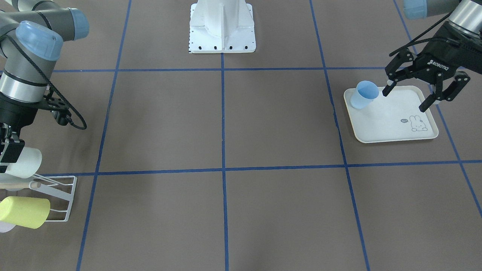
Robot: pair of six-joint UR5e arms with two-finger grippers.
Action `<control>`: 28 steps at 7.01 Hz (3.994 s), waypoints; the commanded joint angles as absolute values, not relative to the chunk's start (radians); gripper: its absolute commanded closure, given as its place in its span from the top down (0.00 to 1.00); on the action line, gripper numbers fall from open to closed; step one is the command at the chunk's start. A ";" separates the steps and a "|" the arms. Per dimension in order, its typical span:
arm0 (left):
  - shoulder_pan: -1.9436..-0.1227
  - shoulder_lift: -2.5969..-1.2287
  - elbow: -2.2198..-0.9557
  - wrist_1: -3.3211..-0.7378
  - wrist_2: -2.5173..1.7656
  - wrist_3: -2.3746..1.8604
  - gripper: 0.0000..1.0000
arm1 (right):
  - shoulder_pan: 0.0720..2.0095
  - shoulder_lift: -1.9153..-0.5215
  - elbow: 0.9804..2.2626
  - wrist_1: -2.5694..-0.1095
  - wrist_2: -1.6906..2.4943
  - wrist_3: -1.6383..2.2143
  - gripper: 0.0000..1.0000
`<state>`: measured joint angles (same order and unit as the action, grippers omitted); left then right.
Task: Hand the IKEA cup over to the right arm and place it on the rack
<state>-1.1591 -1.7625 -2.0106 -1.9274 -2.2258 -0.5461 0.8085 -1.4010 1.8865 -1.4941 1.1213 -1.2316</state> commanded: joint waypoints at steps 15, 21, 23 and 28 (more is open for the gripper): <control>-1.141 -1.634 -2.037 -1.937 -2.100 -0.543 1.00 | 0.755 -1.223 2.094 -1.483 1.564 0.033 0.99; -0.850 -1.385 -1.897 -2.315 -1.982 -0.770 1.00 | 0.640 -1.127 2.155 -1.483 1.687 0.445 0.99; -0.847 -1.385 -1.841 -2.387 -1.982 -0.773 1.00 | 0.638 -1.127 2.149 -1.485 1.686 0.443 0.99; -0.772 -1.295 -1.844 -2.514 -1.993 -0.778 0.98 | 0.632 -1.131 2.144 -1.483 1.678 0.442 0.99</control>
